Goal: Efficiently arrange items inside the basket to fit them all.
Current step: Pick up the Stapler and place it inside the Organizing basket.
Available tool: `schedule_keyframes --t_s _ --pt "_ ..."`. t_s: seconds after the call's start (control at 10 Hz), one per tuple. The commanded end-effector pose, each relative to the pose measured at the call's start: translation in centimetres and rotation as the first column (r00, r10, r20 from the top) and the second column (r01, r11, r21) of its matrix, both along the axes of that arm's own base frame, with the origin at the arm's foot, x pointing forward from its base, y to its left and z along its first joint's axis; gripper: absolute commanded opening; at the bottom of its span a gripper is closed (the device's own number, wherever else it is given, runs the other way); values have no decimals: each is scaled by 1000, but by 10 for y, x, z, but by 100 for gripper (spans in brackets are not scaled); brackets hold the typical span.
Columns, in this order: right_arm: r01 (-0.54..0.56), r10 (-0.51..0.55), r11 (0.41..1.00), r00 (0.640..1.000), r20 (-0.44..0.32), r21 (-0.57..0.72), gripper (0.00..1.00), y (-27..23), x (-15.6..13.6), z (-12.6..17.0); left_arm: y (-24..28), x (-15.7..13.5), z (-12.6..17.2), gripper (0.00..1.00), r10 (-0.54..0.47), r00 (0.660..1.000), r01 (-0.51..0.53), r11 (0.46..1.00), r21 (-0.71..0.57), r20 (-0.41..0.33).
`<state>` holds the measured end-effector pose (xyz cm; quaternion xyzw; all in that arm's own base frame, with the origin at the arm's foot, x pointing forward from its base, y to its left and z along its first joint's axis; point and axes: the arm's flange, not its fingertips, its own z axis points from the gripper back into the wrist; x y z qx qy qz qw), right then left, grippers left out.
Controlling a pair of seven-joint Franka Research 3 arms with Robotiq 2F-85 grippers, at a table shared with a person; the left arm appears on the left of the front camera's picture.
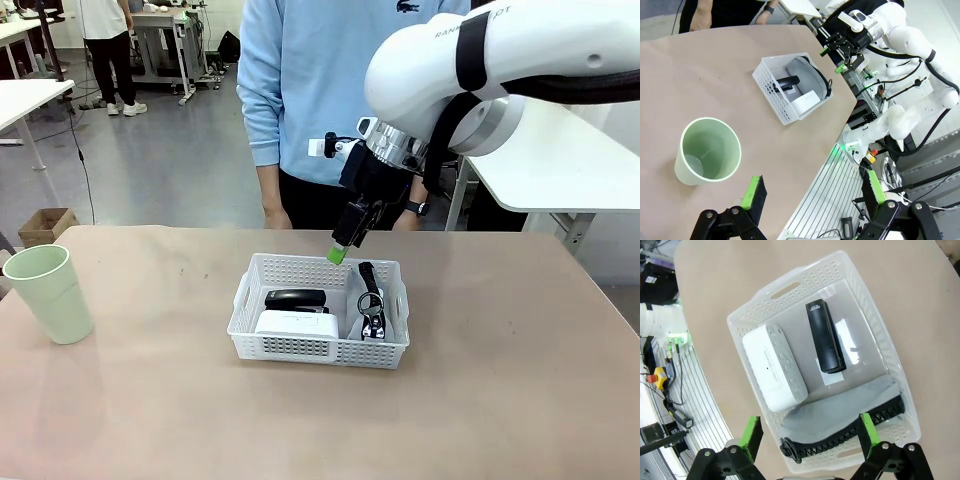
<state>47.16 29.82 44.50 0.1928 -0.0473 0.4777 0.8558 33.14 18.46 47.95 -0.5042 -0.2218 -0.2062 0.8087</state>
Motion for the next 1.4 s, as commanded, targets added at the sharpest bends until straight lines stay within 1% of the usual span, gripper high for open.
schedule_keyframes --t_s 0.0,0.1,0.2,0.3,0.4,0.5,0.6,0.7,0.8,0.9,1.0,1.1,1.3 --pt "61 -59 997 998 -37 55 100 -61 -12 5 -2 -2 -1 100 -1 1000 1 1000 10 -5" --pt "99 -87 986 992 -94 133 100 -104 -25 4 -2 -2 -1 100 -1 1000 1 1000 10 -5" --pt "161 -129 964 979 -156 211 100 -151 -43 1 -2 -2 -1 100 -1 1000 1 1000 10 -5" --pt "238 -184 922 964 -193 307 100 -194 -59 -4 -2 -2 -1 100 -1 1000 1 1000 10 -5" --pt "398 -316 807 915 -252 435 100 -244 -72 -9 -2 -2 -1 100 -1 1000 1 1000 10 -5" --pt "597 -449 570 802 -394 565 100 -305 -84 -22 -2 -2 -1 100 -1 1000 1 1000 10 -5" --pt "739 -528 379 667 -526 557 100 -333 -88 -30 -2 -2 -1 100 -1 1000 1 1000 10 -5" --pt "826 -528 90 513 -677 556 100 -372 -96 -44 -2 -2 -1 100 -1 1000 1 1000 10 -5" --pt "834 -516 -159 386 -765 528 100 -393 -107 -55 -2 -2 -1 100 -1 1000 1 1000 10 -5" --pt "803 -504 -330 295 -812 497 100 -402 -115 -65 -2 -2 -1 100 -1 1000 1 1000 10 -5" --pt "769 -485 -453 212 -848 451 100 -406 -117 -74 -2 -2 -1 100 -1 1000 1 1000 10 -5" --pt "811 -532 342 584 -614 475 100 -420 -121 -64 -2 -2 -1 100 -1 1000 1 1000 10 -5" --pt "811 -532 342 584 -614 475 100 -420 -121 -64 -2 -2 -1 100 -1 1000 1 1000 10 -5"
